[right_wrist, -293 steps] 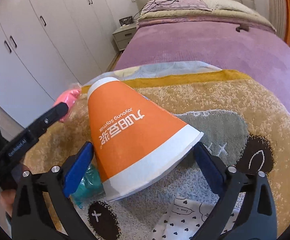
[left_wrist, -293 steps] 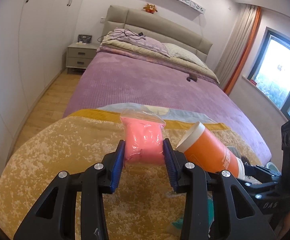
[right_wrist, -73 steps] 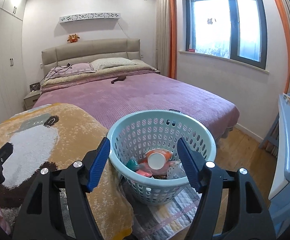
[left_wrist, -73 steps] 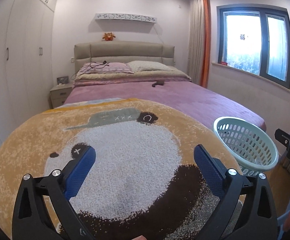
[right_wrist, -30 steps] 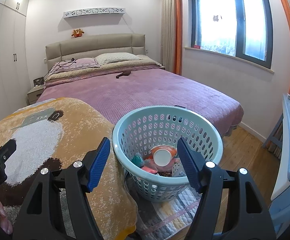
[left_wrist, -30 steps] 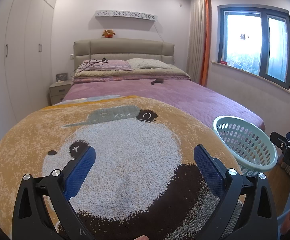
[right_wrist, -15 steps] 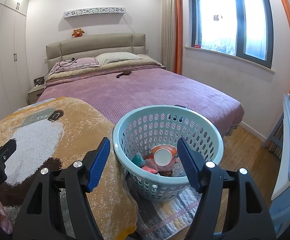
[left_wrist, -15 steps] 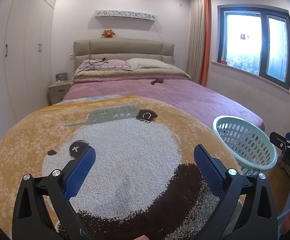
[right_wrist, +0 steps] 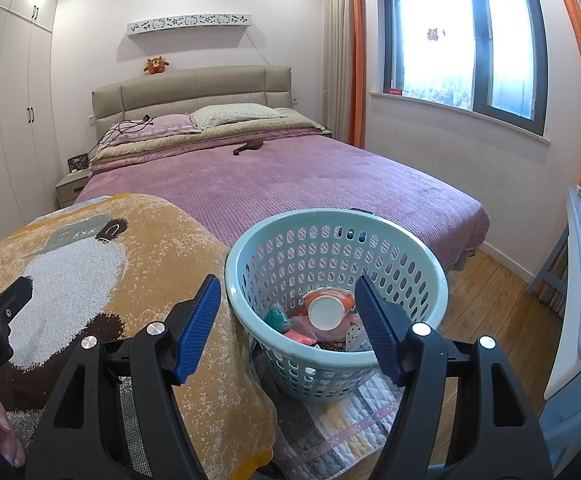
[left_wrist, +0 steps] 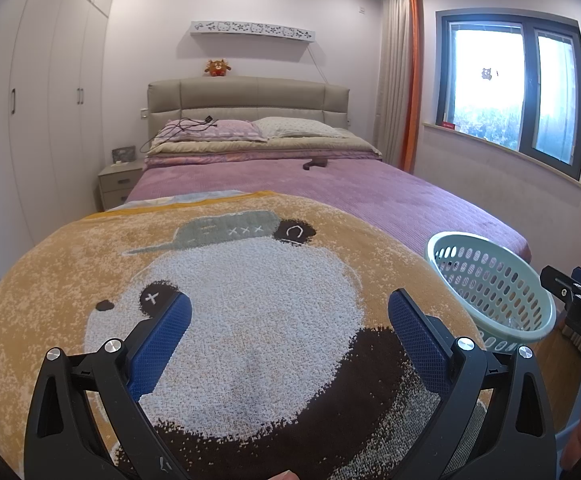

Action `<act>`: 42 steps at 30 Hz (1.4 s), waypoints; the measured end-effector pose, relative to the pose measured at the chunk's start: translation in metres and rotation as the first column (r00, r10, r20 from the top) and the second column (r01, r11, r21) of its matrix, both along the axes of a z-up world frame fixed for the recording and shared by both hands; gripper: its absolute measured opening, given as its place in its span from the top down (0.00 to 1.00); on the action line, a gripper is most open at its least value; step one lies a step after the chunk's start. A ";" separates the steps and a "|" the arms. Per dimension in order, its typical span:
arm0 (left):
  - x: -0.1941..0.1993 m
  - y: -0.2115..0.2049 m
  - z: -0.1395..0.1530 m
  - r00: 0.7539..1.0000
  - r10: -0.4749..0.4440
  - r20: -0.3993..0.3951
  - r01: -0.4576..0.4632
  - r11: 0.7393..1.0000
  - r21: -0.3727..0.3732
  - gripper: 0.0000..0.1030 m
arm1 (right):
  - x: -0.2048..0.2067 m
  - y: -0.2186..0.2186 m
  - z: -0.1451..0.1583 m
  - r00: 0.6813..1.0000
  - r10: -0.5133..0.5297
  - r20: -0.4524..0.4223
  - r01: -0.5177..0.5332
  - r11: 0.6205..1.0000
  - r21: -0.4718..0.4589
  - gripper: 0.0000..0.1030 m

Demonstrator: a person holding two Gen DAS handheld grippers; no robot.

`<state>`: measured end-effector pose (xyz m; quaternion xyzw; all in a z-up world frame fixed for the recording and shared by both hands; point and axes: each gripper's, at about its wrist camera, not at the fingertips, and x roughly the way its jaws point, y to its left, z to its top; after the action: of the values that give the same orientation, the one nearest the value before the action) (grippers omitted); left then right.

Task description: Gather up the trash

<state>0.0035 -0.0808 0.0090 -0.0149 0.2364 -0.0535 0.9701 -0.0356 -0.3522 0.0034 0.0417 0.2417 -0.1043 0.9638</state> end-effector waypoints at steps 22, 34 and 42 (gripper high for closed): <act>-0.002 0.002 0.004 1.000 -0.002 0.017 0.002 1.000 0.007 0.07 | -0.008 0.002 0.004 1.000 0.001 0.016 -0.001 1.000 -0.008 0.36; -0.007 0.004 0.015 1.000 0.011 0.022 -0.012 0.999 0.030 0.07 | -0.015 0.006 0.013 1.000 -0.004 0.026 0.004 1.000 -0.015 0.36; -0.011 0.021 0.029 0.999 0.035 0.005 -0.035 0.999 0.041 0.07 | -0.016 0.023 0.025 0.999 0.025 0.037 -0.024 1.000 -0.020 0.36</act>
<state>-0.0072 -0.0598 0.0384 0.0010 0.2353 -0.0315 0.9714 -0.0516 -0.3290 0.0280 0.0314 0.2232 -0.0941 0.9697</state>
